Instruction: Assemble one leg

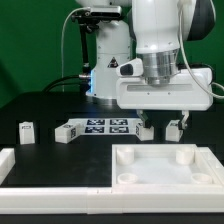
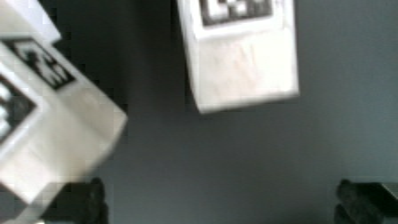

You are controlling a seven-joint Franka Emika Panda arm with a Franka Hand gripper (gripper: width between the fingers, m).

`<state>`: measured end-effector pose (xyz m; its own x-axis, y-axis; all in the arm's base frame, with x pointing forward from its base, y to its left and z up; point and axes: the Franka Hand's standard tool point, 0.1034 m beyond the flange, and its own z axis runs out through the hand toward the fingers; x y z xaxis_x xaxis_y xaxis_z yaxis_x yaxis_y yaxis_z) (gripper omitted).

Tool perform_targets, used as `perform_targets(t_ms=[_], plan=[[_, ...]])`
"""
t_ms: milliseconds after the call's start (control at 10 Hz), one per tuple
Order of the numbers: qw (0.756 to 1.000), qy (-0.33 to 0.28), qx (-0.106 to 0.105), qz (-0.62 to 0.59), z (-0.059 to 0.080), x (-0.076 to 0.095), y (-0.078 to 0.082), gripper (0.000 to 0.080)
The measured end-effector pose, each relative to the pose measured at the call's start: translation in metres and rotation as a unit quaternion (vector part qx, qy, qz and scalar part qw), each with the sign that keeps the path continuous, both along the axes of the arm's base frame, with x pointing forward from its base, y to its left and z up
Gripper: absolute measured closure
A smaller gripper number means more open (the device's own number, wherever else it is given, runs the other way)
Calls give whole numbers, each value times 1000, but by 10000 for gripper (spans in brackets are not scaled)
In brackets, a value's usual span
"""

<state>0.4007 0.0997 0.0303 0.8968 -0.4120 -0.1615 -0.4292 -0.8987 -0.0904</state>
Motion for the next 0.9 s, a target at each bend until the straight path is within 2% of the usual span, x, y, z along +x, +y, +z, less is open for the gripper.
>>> perform_targets(t_ms=[100,400,700,900], plan=[[1000,25,11,-3,2,3,-1,151],[986,154,59,10,10,-9,2,151],[955,278,103,16,12,-22,6,151],[924,358,128,21,4,-33,11,151]])
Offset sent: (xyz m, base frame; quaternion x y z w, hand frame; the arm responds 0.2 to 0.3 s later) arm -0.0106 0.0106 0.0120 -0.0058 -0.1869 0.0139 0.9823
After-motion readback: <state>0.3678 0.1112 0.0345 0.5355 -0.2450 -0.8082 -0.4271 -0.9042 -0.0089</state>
